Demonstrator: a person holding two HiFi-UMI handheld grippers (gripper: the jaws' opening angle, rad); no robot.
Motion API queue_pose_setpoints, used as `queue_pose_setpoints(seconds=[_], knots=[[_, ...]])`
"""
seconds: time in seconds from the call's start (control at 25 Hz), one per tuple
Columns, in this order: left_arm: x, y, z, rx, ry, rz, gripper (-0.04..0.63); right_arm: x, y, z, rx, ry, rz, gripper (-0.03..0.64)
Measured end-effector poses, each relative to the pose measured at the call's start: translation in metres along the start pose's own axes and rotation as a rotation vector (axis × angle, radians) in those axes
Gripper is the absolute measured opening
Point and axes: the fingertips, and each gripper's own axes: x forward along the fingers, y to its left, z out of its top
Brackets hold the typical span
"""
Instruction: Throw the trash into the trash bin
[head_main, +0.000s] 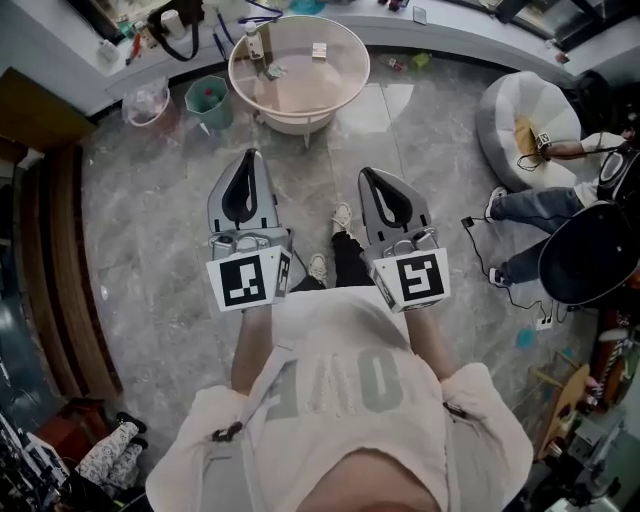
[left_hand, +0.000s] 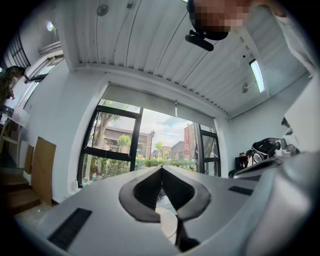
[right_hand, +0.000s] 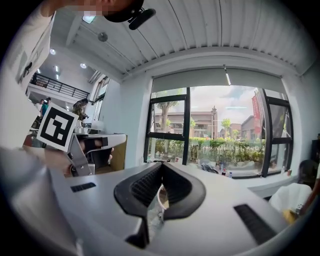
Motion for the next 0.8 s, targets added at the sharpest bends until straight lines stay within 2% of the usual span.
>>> queue_pose_setpoints(seconds=[0.16, 0.32, 0.44, 0.68, 0.8], knots=[[0.018, -0.003, -0.003, 0.005, -0.006, -0.002, 0.011, 0.011, -0.016, -0.006, 0.038, -0.012, 0.003, 0.014], [0.038, -0.008, -0.004, 0.047, -0.011, -0.005, 0.011, 0.027, -0.035, -0.004, 0.046, -0.031, 0.021, 0.014], [0.061, 0.006, -0.005, 0.061, -0.02, 0.025, 0.011, 0.059, -0.051, -0.006, 0.046, -0.051, 0.057, 0.014], [0.143, 0.039, 0.005, 0.092, -0.07, 0.089, 0.011, 0.142, -0.109, 0.002, -0.02, -0.074, 0.104, 0.014], [0.194, 0.041, -0.004, 0.088, -0.059, 0.112, 0.011, 0.183, -0.151, 0.003, 0.002, -0.071, 0.108, 0.014]])
